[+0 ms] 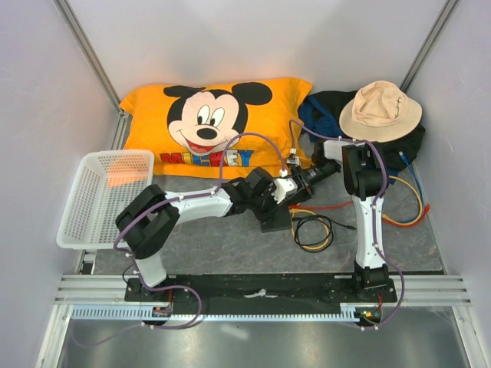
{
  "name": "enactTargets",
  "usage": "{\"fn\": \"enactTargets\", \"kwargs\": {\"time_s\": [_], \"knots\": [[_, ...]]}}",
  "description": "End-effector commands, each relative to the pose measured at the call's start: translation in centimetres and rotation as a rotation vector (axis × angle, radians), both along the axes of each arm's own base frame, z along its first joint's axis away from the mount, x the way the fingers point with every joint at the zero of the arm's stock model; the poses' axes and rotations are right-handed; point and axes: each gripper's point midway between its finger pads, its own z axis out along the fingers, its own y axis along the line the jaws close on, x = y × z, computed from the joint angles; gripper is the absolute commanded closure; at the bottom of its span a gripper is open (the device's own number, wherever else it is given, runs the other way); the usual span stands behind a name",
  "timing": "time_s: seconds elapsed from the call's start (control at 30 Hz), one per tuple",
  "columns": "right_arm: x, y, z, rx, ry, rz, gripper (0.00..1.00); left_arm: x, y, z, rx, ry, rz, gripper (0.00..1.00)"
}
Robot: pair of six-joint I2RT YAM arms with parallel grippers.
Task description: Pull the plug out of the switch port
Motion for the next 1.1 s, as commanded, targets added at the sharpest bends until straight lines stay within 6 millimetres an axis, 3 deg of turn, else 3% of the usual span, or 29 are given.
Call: {"fn": "enactTargets", "kwargs": {"time_s": [0.0, 0.13, 0.27, 0.73, 0.87, 1.07], "knots": [[1.0, 0.3, -4.2, -0.029, -0.095, 0.042, 0.43, -3.8, 4.5, -6.5, 0.222, 0.163, 0.009, 0.98], [0.0, -0.8, -4.6, -0.037, -0.057, 0.118, 0.46, -4.0, 4.4, -6.6, 0.223, 0.167, 0.005, 0.98], [-1.2, -1.6, -4.7, -0.038, -0.020, 0.171, 0.56, -3.9, 4.4, -6.6, 0.228, 0.162, -0.001, 0.98], [-4.2, -3.7, -6.1, -0.098, 0.000, 0.276, 0.52, -3.8, 4.4, -7.2, 0.246, 0.156, -0.016, 0.98], [-5.5, -4.2, -6.6, -0.104, 0.034, 0.297, 0.56, -3.7, 4.5, -7.2, 0.247, 0.152, -0.017, 0.98], [-5.6, -4.5, -6.2, -0.141, 0.040, 0.310, 0.59, -3.7, 4.5, -7.2, 0.247, 0.148, -0.021, 0.98]]}}
